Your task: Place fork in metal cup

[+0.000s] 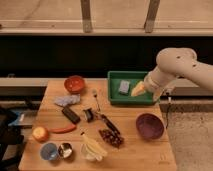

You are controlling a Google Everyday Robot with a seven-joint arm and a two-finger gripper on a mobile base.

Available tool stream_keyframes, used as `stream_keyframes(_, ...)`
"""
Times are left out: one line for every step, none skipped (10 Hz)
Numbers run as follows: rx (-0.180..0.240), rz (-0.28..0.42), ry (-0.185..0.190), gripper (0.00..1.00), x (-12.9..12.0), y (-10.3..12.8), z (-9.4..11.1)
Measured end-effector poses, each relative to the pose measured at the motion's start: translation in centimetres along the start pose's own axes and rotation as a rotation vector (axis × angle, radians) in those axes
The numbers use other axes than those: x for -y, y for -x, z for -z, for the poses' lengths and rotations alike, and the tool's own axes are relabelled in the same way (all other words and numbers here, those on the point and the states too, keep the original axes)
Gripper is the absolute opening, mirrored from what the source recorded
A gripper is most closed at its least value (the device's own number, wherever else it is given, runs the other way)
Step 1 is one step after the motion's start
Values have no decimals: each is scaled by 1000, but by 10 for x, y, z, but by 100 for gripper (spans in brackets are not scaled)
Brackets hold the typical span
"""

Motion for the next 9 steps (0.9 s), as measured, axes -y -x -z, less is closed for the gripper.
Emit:
stream_keyframes(22,37,2,71,-21,7,-3)
stream_keyframes(41,73,7,71,-46,14,-8)
stream_keyframes(57,115,9,71,-73,21,-14)
stream_keyframes(70,152,10,71,-96,27,-19)
stream_keyframes(81,193,11,71,-118,32,-24)
stream_keyframes(99,248,17,71,-148,38,-31)
stream_keyframes(111,284,27,71,-168,42,-35)
stream_keyframes(131,327,45,71,-194,46,-40)
stream_keyframes(137,342,56,71,-204,47,-41)
